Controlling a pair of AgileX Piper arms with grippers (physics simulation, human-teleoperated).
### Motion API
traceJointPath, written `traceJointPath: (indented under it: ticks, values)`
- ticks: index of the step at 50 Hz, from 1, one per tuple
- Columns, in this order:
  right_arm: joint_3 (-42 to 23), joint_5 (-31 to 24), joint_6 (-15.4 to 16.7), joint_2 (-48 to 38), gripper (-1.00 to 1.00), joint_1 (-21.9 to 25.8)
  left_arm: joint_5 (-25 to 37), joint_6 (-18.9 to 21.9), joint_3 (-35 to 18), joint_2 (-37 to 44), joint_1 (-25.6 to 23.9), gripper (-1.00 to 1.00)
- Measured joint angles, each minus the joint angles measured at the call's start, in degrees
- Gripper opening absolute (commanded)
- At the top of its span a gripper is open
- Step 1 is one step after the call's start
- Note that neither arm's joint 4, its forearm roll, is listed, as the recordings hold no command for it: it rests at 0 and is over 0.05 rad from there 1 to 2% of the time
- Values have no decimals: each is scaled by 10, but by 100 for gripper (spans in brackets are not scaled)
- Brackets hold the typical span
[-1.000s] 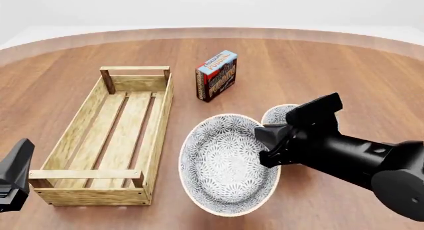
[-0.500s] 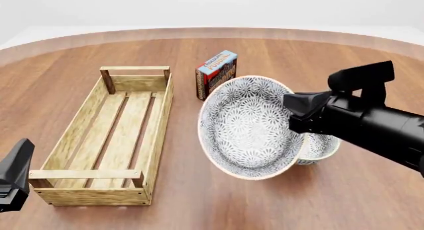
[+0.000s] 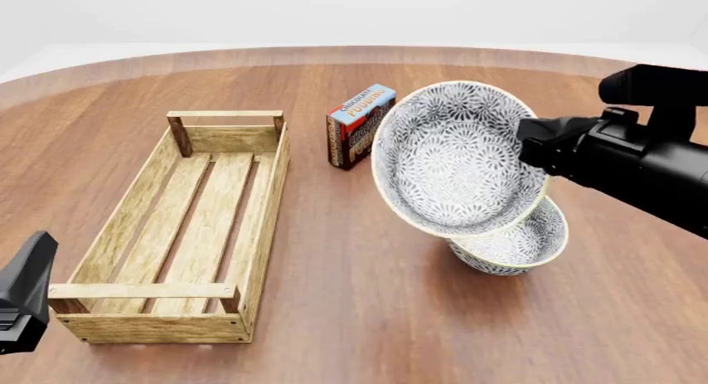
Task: Stack the left bowl on the right bowl and place them in the tray.
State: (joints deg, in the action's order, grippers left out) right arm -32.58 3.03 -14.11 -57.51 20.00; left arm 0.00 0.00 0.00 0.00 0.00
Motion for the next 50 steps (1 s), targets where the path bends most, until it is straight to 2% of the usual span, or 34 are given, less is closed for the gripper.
traceJointPath:
  ticks: [28, 50]
  values:
    - [12, 22, -52, -30, -100, -88, 0, 0, 0, 0, 0, 100]
    - [47, 41, -77, -32, -100, -121, 0, 0, 0, 0, 0, 100]
